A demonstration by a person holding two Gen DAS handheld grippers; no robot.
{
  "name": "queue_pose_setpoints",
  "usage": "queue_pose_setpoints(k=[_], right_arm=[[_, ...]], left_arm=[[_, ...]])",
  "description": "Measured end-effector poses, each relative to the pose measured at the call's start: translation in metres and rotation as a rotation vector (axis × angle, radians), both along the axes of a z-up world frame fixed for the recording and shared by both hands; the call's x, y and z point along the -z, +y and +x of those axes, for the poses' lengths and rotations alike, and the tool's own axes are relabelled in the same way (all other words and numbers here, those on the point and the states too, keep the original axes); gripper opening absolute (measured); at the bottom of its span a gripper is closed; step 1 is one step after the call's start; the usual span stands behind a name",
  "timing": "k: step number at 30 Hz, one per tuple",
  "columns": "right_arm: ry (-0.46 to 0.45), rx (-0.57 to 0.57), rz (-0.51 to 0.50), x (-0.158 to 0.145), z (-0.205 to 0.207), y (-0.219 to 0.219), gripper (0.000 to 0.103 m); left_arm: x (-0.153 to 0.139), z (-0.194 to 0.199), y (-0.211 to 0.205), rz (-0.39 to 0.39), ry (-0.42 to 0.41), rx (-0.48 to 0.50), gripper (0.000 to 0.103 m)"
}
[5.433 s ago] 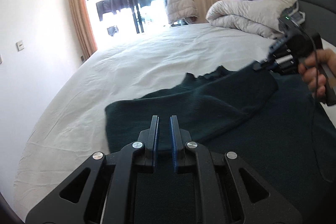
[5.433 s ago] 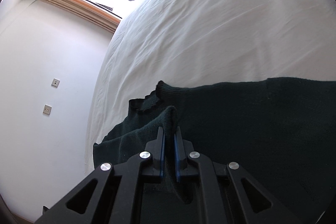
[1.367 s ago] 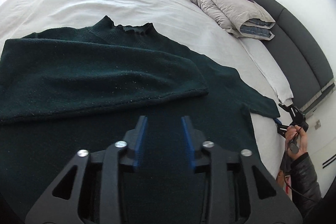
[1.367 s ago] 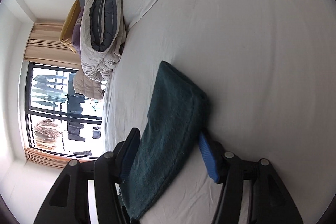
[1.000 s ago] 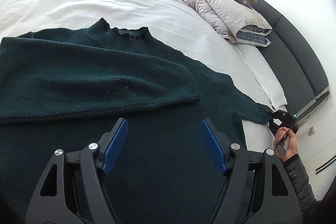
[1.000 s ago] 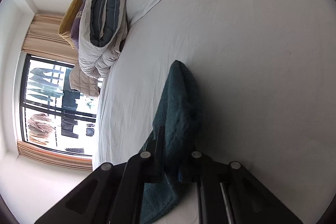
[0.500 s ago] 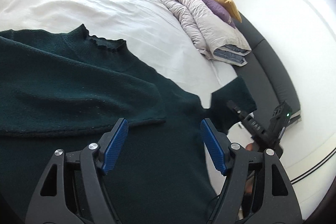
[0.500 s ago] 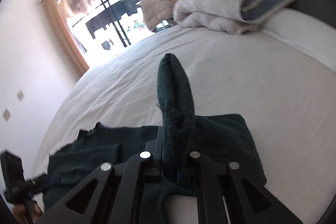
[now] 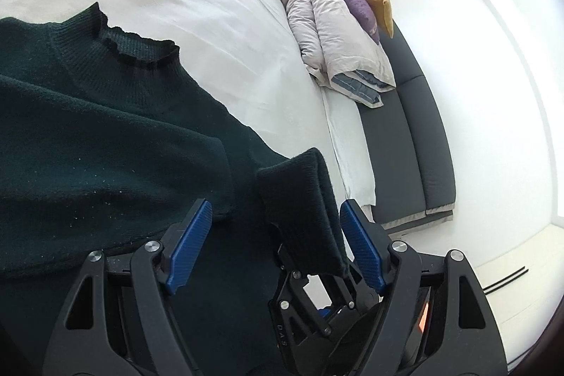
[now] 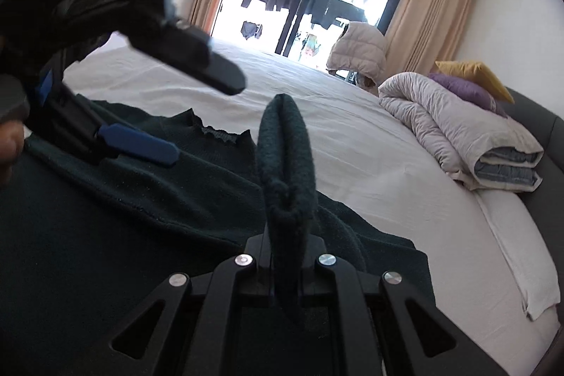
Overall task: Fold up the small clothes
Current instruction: 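Fold the sleeve across the body with the right tool while the left tool pins the sweater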
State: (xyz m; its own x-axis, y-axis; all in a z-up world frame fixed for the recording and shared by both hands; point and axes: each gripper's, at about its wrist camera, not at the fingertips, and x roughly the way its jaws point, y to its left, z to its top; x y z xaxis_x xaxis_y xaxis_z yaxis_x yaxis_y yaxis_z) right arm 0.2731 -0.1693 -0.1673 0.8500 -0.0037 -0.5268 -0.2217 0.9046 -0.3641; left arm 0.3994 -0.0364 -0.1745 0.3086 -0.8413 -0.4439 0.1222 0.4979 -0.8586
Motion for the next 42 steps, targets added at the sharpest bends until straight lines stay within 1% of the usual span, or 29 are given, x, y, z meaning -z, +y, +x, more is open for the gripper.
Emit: queue_pose_setpoints(k=[3, 5, 9, 10, 11, 12, 16, 17, 20, 22, 23, 24, 26, 28, 30, 33, 34, 36, 38, 41, 42], right_arm=[[-0.030, -0.028, -0.073, 0.004, -0.005, 0.014, 0.009], [-0.048, -0.050, -0.121, 0.006, -0.010, 0.025, 0.009], [-0.072, -0.082, -0.200, 0.012, -0.016, 0.040, 0.009], [-0.071, -0.085, -0.208, 0.014, -0.017, 0.042, 0.009], [-0.069, -0.090, -0.211, 0.014, -0.017, 0.045, 0.009], [-0.071, -0.094, -0.216, 0.015, -0.017, 0.045, 0.009], [-0.066, -0.110, -0.231, 0.017, -0.017, 0.054, 0.009], [-0.066, -0.113, -0.232, 0.018, -0.018, 0.057, 0.009], [-0.048, -0.126, -0.215, 0.017, -0.016, 0.057, 0.010], [-0.027, -0.149, -0.171, 0.014, -0.020, 0.056, 0.022], [-0.014, -0.153, -0.138, 0.011, -0.023, 0.053, 0.041], [0.000, -0.153, -0.082, 0.005, -0.024, 0.045, 0.059], [0.041, -0.131, 0.114, -0.008, -0.026, 0.013, 0.065], [0.136, -0.077, 0.372, -0.015, -0.021, -0.030, 0.066], [0.213, 0.001, 0.650, -0.012, -0.012, -0.080, 0.066], [0.316, 0.118, 0.994, 0.010, 0.004, -0.141, 0.068], [0.352, 0.162, 1.088, 0.020, 0.009, -0.155, 0.068], [0.400, 0.202, 1.233, 0.038, 0.016, -0.173, 0.068], [0.429, 0.249, 1.335, 0.052, 0.024, -0.184, 0.068], [0.468, 0.289, 1.518, 0.074, 0.033, -0.193, 0.068], [0.468, 0.317, 1.554, 0.079, 0.035, -0.196, 0.068]], left_arm=[[-0.001, 0.007, -0.004, 0.021, 0.015, 0.022, 0.074], [-0.005, 0.008, -0.005, 0.033, 0.005, 0.030, 0.074], [-0.009, 0.009, -0.002, 0.086, 0.001, 0.018, 0.074], [-0.009, 0.009, -0.002, 0.095, 0.001, 0.021, 0.068], [-0.006, 0.010, -0.002, 0.105, 0.006, 0.028, 0.047], [-0.003, 0.010, -0.003, 0.109, 0.018, 0.039, 0.035], [0.006, 0.012, -0.002, 0.142, 0.040, 0.043, 0.010], [0.009, 0.012, 0.000, 0.145, 0.040, 0.042, 0.007], [0.010, 0.012, 0.005, 0.149, 0.032, 0.029, 0.006], [0.008, 0.014, 0.010, 0.142, 0.028, 0.007, 0.006], [0.007, 0.015, 0.014, 0.139, 0.023, -0.006, 0.006], [0.005, 0.017, 0.018, 0.138, 0.019, -0.015, 0.006], [-0.002, 0.020, 0.028, 0.143, 0.005, -0.028, 0.006], [-0.010, 0.021, 0.039, 0.149, -0.010, -0.045, 0.006], [-0.019, 0.023, 0.051, 0.144, -0.021, -0.064, 0.006], [-0.028, 0.025, 0.069, 0.136, -0.029, -0.088, 0.006], [-0.029, 0.025, 0.076, 0.137, -0.032, -0.097, 0.006], [-0.035, 0.024, 0.091, 0.140, -0.033, -0.113, 0.006], [-0.039, 0.022, 0.106, 0.148, -0.033, -0.132, 0.006], [-0.040, 0.021, 0.129, 0.151, -0.022, -0.162, 0.006], [-0.040, 0.019, 0.136, 0.150, -0.018, -0.168, 0.006]])
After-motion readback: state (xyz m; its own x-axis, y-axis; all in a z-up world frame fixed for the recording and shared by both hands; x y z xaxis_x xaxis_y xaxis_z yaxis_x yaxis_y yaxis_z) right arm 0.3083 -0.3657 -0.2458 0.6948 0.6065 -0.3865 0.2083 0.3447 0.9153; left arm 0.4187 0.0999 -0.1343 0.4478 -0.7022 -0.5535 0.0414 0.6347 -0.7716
